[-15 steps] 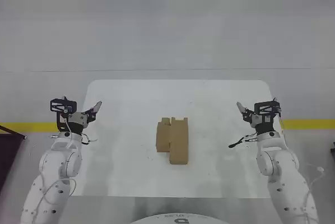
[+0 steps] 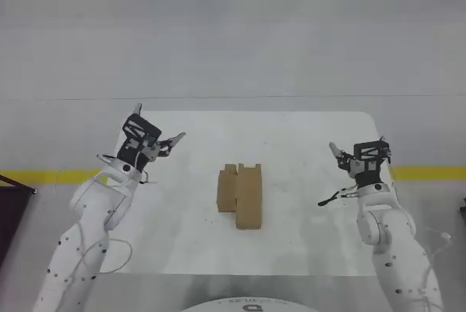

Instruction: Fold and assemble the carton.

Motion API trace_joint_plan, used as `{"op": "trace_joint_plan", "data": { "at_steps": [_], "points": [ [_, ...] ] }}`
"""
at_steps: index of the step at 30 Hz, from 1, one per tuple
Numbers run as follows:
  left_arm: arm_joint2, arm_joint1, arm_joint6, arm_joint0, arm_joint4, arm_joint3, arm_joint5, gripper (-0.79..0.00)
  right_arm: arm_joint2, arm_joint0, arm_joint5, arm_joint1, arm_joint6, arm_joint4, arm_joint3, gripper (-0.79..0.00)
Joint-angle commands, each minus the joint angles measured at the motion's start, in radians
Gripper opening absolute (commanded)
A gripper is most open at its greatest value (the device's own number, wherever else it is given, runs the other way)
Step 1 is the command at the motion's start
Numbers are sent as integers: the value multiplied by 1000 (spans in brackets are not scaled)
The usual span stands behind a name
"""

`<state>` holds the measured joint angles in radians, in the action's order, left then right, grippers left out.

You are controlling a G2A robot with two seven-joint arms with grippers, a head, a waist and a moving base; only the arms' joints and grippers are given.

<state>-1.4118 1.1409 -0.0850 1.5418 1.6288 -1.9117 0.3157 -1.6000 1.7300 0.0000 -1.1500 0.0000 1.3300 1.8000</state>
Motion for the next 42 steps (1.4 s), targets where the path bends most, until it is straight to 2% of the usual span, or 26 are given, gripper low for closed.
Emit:
{"op": "trace_joint_plan", "data": {
  "at_steps": [1,5,20,25,31,34,37,42],
  "points": [
    [40,-4,-23,-15,43,8,106,0,0,0,0,0,0,0,0,0],
    [88,-12,10,-8,135,9,217,0,0,0,0,0,0,0,0,0],
    [92,-12,11,-9,143,4,220,0,0,0,0,0,0,0,0,0],
    [226,-8,-9,-52,269,4,301,0,0,0,0,0,0,0,0,0],
    [435,17,-47,-140,357,85,356,0,0,0,0,0,0,0,0,0],
    [508,30,-69,-174,369,129,371,0,0,0,0,0,0,0,0,0],
    [550,39,-88,-199,373,157,398,0,0,0,0,0,0,0,0,0],
    [565,42,-129,-197,335,167,431,0,0,0,0,0,0,0,0,0]
  ]
}}
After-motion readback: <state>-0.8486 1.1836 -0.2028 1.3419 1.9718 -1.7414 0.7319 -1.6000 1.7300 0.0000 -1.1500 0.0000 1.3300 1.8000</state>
